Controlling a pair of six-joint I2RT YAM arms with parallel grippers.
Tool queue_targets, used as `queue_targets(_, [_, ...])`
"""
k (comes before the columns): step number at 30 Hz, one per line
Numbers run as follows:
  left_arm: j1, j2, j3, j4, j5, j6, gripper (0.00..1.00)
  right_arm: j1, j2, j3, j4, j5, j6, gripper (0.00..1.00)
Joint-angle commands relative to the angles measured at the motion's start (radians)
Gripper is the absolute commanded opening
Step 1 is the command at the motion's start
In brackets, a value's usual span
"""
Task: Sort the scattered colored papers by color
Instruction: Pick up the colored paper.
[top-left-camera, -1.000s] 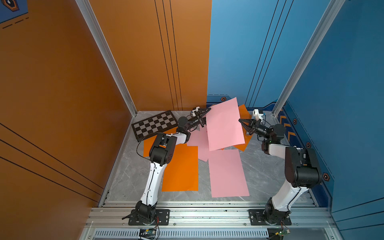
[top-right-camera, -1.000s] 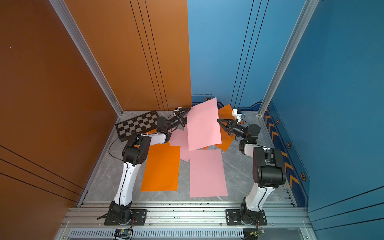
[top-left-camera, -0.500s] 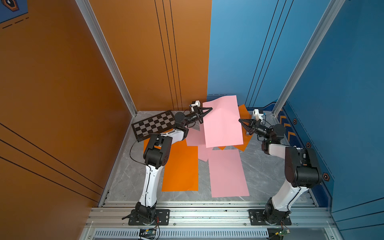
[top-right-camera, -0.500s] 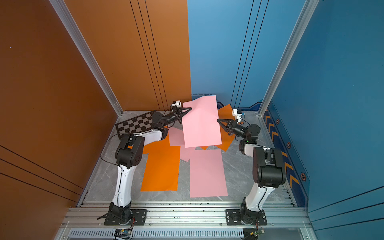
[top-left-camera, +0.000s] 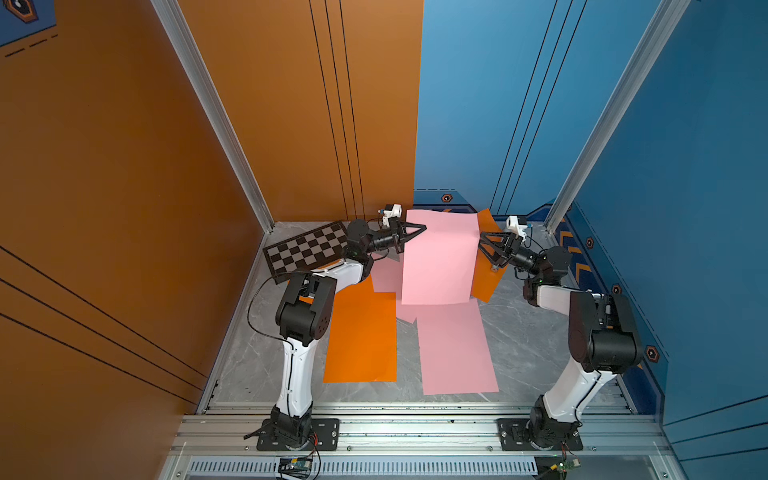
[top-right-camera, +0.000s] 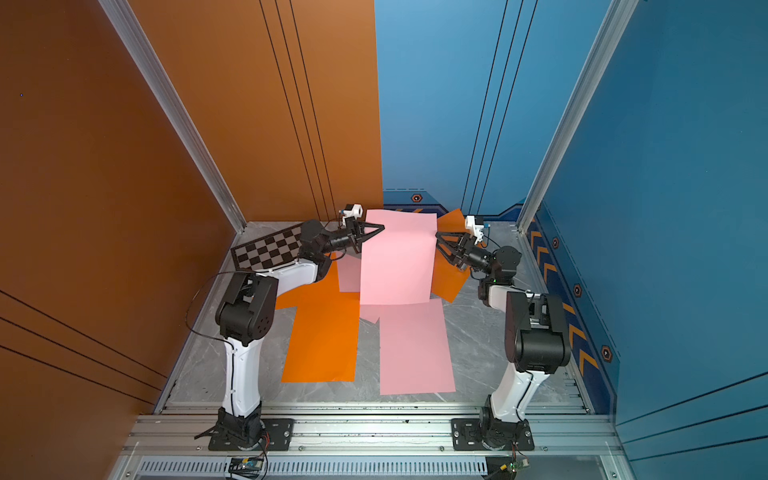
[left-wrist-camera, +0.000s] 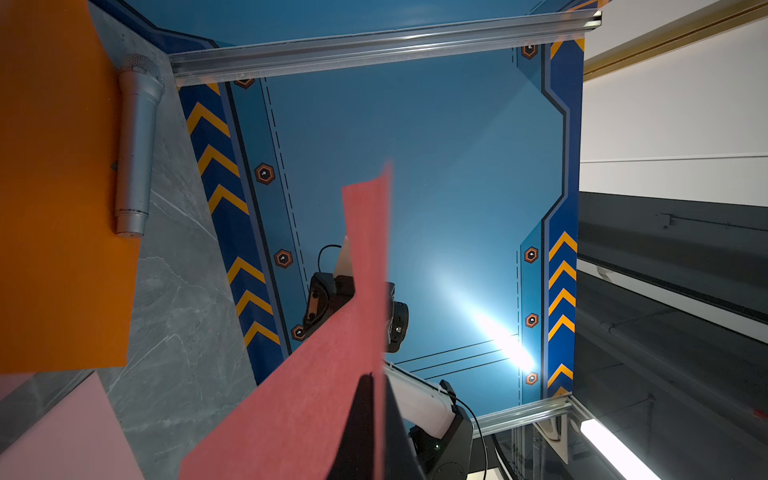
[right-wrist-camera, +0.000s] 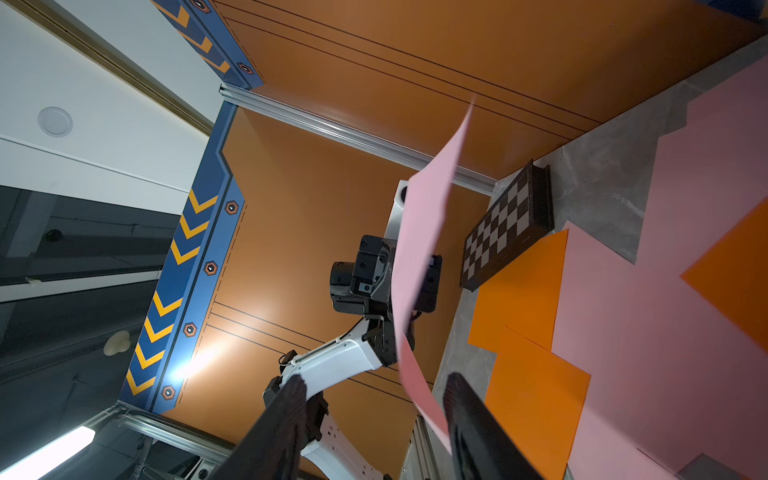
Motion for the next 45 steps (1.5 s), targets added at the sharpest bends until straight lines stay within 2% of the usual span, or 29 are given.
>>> queue_targets(1, [-0.008, -0.076, -0.008, 0.008, 0.056, 0.028, 0.00, 0.016, 0.015, 0.047, 0.036, -0.027, -0.009, 0.57])
queue_targets(10, [-0.003, -0.103, 0.009, 0.008, 0.073, 0.003, 0.00, 0.052, 0.031, 0.026, 0.036, -0.053, -0.040, 0.53])
queue_targets(12, [0.000, -0.103, 0.014, 0.008, 0.074, -0.001, 0.00, 0.056, 0.032, 0.026, 0.036, -0.055, -0.045, 0.45])
queue_targets(13, [0.000, -0.103, 0.017, 0.008, 0.076, -0.007, 0.00, 0.058, 0.032, 0.029, 0.035, -0.055, -0.051, 0.45])
queue_targets(20, [0.004, -0.111, 0.031, 0.008, 0.080, -0.018, 0.00, 0.081, 0.035, 0.081, -0.103, -0.029, -0.174, 0.41])
queue_targets(22, [0.008, -0.112, 0.031, 0.008, 0.079, -0.019, 0.00, 0.089, 0.045, 0.103, -0.102, -0.025, -0.171, 0.37])
queue_targets(28, [0.020, -0.086, 0.067, 0.008, 0.076, -0.030, 0.00, 0.098, 0.056, 0.195, -0.162, -0.011, -0.190, 0.12])
queue_targets(31, [0.022, -0.069, 0.109, 0.008, 0.077, -0.043, 0.00, 0.101, 0.055, 0.241, -0.165, -0.018, -0.173, 0.12])
queue_targets(32, [0.024, -0.062, 0.127, 0.008, 0.078, -0.051, 0.00, 0.105, 0.059, 0.257, -0.154, -0.031, -0.160, 0.15])
queue_targets(33, [0.026, -0.054, 0.146, 0.008, 0.081, -0.061, 0.00, 0.107, 0.070, 0.276, -0.128, -0.045, -0.135, 0.26])
queue_targets(34, [0.029, -0.045, 0.165, 0.008, 0.082, -0.072, 0.00, 0.106, 0.086, 0.295, -0.092, -0.057, -0.100, 0.42])
queue_targets(36, [0.029, -0.034, 0.196, 0.008, 0.088, -0.088, 0.00, 0.104, 0.126, 0.341, 0.025, -0.078, 0.014, 0.69])
queue_targets(38, [0.029, -0.031, 0.214, 0.008, 0.089, -0.098, 0.00, 0.102, 0.146, 0.370, 0.036, -0.083, 0.035, 0.99])
queue_targets(45, [0.032, -0.026, 0.237, 0.008, 0.088, -0.124, 0.00, 0.109, 0.164, 0.405, 0.012, -0.092, -0.007, 1.00])
